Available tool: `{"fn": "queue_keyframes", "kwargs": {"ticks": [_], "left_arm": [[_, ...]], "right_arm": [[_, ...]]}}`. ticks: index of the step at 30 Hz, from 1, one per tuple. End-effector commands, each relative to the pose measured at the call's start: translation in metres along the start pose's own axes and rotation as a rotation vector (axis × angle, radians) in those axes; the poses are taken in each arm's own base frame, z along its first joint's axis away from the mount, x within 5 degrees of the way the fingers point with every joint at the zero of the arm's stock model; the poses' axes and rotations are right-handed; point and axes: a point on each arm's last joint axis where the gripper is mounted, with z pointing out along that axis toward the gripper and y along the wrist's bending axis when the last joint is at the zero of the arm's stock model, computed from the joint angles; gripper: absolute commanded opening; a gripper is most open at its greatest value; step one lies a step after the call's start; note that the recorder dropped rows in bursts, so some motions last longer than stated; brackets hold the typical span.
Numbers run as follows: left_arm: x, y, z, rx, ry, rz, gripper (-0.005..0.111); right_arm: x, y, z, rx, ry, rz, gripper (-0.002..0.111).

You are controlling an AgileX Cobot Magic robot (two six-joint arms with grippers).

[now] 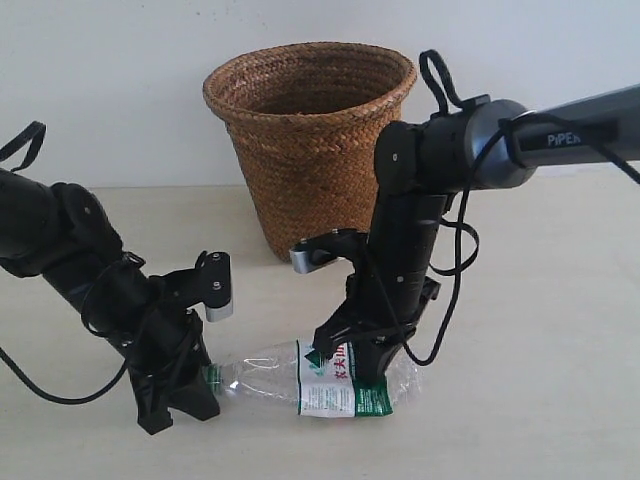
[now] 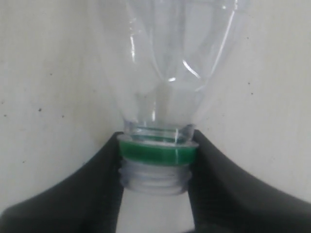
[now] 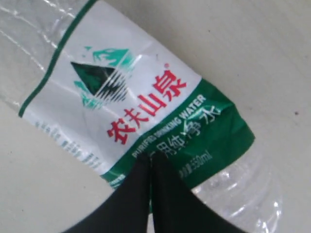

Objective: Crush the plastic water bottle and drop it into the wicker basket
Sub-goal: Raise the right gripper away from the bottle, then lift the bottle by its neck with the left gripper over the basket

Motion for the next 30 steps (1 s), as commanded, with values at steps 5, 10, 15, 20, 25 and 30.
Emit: {"fn": "queue_keyframes", "kwargs": {"ticks": [5,10,15,20,25,30], "left_arm": [[-0.002,-0.001,-0.003,0.003,-0.006,-0.001,0.004],[-0.006,-0.002,-0.011,-0.014,-0.018,0.009,0.004],[-0.015,-0.01,-0.032,-0.008,-0.058,0.023,0.004],[-0.025,-0.02,-0.062,-0.051,-0.1,0.063,0.004],[-0.038,-0.036,-0.1,-0.102,-0.177,0.138,0.004],[-0.061,-0.046,-0.146,-0.154,-0.304,0.21,0.004]], "right_arm": [[0.03,0.018,-0.107,0.104,-0.206,-0.051,0.0],[0.066,0.002,-0.157,0.14,-0.29,0.03,0.0],[0.111,-0.04,-0.16,0.171,-0.3,0.161,0.0],[0.144,-0.088,-0.145,0.179,-0.374,0.366,0.0],[0.149,-0.103,-0.147,0.176,-0.475,0.438,0.0],[0.147,-0.105,-0.149,0.199,-0.515,0.421,0.0]]}}
